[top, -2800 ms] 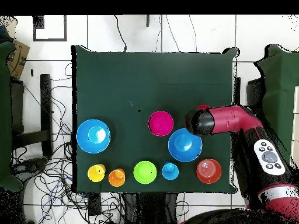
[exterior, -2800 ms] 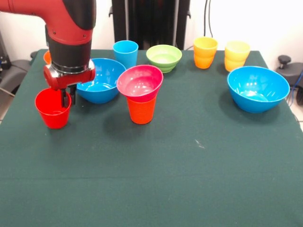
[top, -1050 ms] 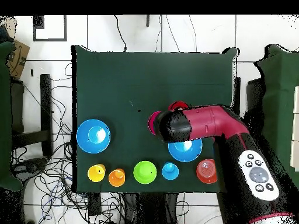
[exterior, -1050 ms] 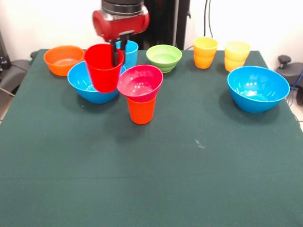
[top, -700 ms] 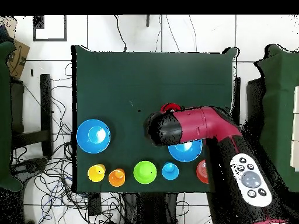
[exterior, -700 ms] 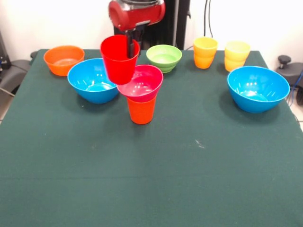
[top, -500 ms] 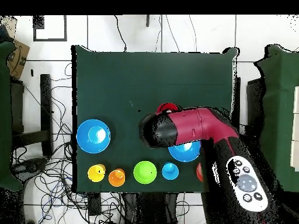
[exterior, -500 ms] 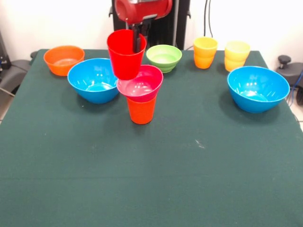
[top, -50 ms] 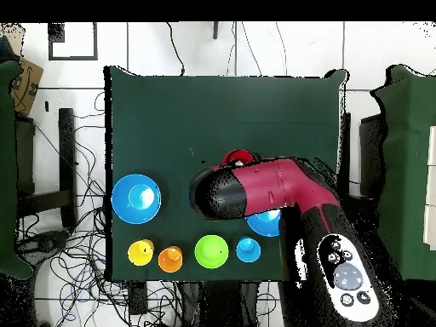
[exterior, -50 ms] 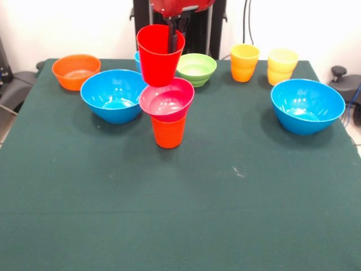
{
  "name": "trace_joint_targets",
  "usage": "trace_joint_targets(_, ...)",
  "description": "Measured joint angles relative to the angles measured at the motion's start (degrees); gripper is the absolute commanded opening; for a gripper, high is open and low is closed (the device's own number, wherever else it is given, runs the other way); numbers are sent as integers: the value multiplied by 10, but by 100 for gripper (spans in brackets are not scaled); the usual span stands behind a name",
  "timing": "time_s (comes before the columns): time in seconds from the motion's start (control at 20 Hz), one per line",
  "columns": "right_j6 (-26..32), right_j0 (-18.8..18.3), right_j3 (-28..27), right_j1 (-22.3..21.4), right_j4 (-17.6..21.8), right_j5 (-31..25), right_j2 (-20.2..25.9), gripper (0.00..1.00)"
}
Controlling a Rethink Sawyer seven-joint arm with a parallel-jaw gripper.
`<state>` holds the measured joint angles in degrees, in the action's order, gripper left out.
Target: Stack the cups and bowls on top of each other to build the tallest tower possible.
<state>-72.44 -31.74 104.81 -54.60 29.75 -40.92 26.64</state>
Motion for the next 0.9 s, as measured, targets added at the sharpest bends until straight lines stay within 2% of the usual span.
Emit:
trace_joint_targets(0.4,-4,32,0,12,0,0,-34,0)
trace_joint_targets(0.9,-4,52,0,39,0,0,-71,0)
